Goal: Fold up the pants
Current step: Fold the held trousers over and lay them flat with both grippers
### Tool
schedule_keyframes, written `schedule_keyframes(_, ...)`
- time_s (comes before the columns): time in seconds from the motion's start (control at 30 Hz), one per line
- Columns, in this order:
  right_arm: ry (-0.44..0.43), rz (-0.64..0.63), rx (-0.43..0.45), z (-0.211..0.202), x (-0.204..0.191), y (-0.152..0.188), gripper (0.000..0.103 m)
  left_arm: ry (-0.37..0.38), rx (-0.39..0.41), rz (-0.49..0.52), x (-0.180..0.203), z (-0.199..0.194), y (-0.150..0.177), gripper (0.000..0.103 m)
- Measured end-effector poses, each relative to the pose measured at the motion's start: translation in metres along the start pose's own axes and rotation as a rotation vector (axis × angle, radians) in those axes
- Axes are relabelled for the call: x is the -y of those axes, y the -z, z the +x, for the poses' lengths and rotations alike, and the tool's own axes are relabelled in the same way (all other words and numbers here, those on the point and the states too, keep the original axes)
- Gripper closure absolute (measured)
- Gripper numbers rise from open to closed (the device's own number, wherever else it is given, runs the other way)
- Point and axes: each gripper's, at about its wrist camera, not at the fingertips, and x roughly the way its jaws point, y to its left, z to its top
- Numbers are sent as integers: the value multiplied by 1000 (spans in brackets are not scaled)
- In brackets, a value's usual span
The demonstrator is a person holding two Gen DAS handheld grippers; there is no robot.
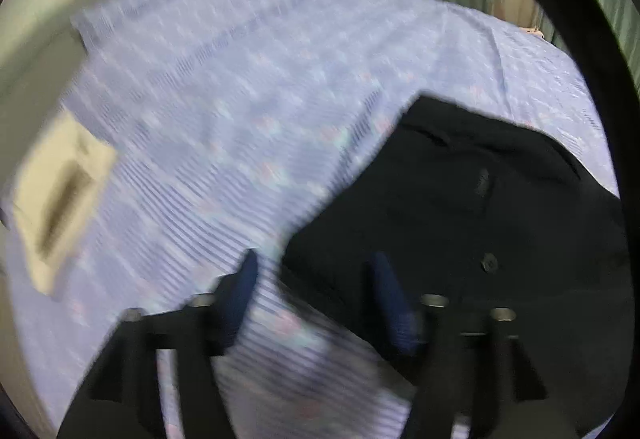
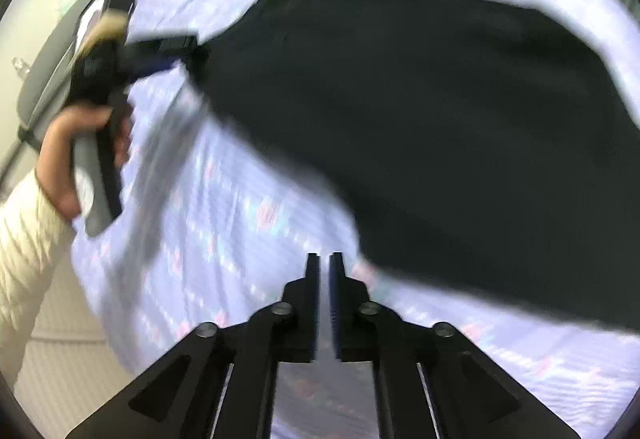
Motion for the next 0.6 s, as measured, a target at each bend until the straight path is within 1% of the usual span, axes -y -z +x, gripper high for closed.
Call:
schedule_keyframes(0.03,4,15,42,-10,3,-6,64,8,39,14,-2,-10,-4,33)
schedule_keyframes(0.07,15,36,89,-19,6,-13,55,28,83,30,-5,-23,-13,26)
schedule_keyframes(0.1,47,62,146,-28,11,-20,46,56,109,44,-6,-30,-22,23)
schedule_keyframes(0.13,91,86,201,-36,15,-27,43,100,122,61,-7,-31,-38,22)
schedule_keyframes(0.2,171,130,298,-43,22,-40,39,173,119,91,-6,-27,-55,22)
schedule_keyframes(0.23,199,145,328,-43,25,-48,38,208,108,104,-4,-23,-65,22)
schedule_keyframes(0.3,237,167,348,-34,30,-69,38,307,50,119,3,-1,-90,22)
schedule_keyframes(0.37,225,193,367,-24,35,-87,38,346,-8,135,12,23,-106,22)
schedule_keyframes(0.47,217,193,350,-5,41,-113,38,344,-125,151,31,72,-123,27)
schedule_keyframes(0.57,229,158,333,9,51,-128,38,320,-208,154,45,100,-121,28)
schedule_keyframes(0.6,230,143,327,14,54,-135,38,310,-218,162,50,106,-118,28)
